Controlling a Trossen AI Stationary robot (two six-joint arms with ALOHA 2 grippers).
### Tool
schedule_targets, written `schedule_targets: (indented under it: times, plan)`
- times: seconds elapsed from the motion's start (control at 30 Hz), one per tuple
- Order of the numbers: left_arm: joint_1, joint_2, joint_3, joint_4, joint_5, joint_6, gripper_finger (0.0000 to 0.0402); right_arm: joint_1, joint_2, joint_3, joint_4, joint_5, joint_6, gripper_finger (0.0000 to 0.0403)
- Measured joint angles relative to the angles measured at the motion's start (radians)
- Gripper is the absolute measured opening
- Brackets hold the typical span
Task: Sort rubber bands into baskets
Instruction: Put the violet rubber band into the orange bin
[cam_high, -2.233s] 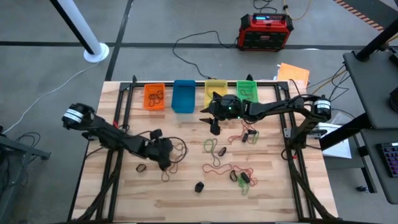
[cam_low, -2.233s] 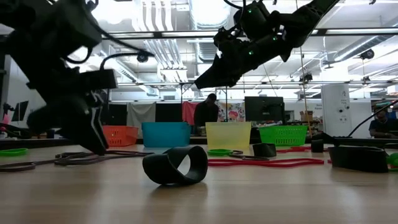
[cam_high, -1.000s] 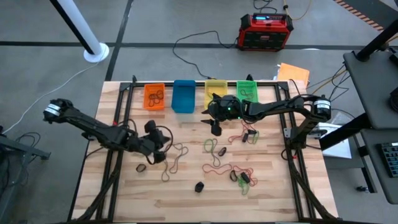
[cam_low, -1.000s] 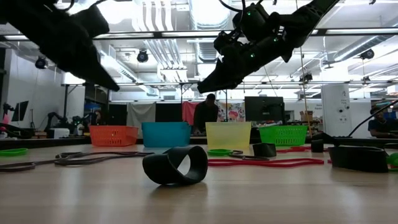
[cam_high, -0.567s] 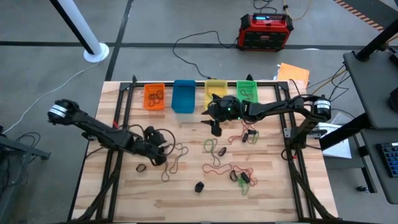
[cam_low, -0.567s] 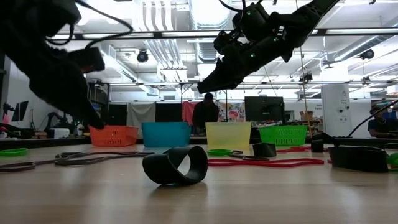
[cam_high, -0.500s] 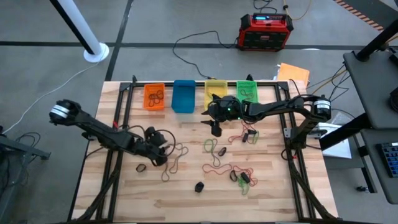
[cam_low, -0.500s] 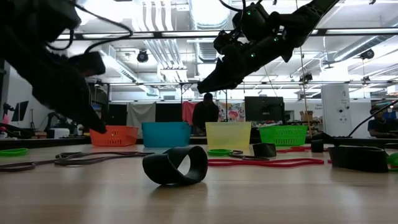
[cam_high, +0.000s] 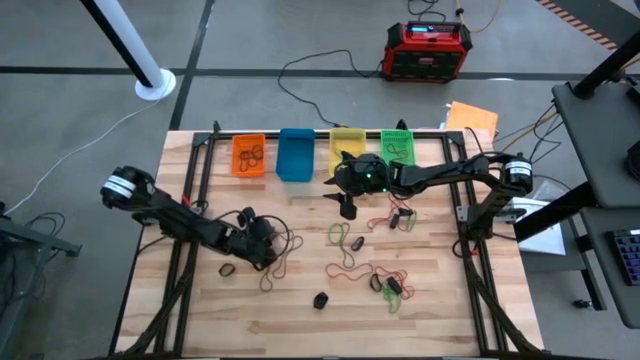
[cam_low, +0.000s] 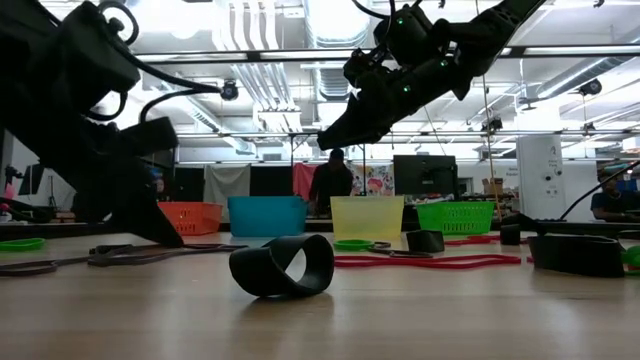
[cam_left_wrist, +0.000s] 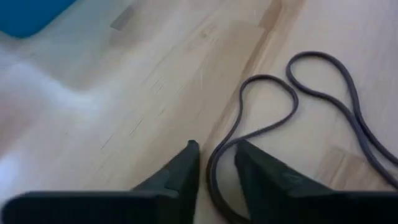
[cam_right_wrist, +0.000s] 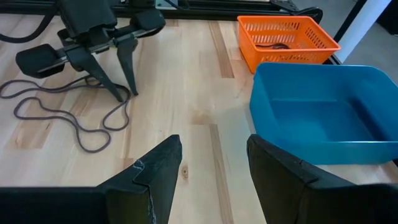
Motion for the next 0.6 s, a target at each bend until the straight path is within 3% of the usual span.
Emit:
schedule_targets:
  times: [0.13, 0.6]
  plan:
    - [0.000, 0.010, -0.020, 0.055, -0.004, 0.012, 0.0010, 0.000, 0.000, 0.000, -0.001, 0.000, 0.000, 0.0178]
    - [-0.002, -0.128, -0.038, 0.091, -0.014, 0.171, 0.0000, 0.000, 0.000, 0.000, -0.003, 0.000, -0.001, 0.0178]
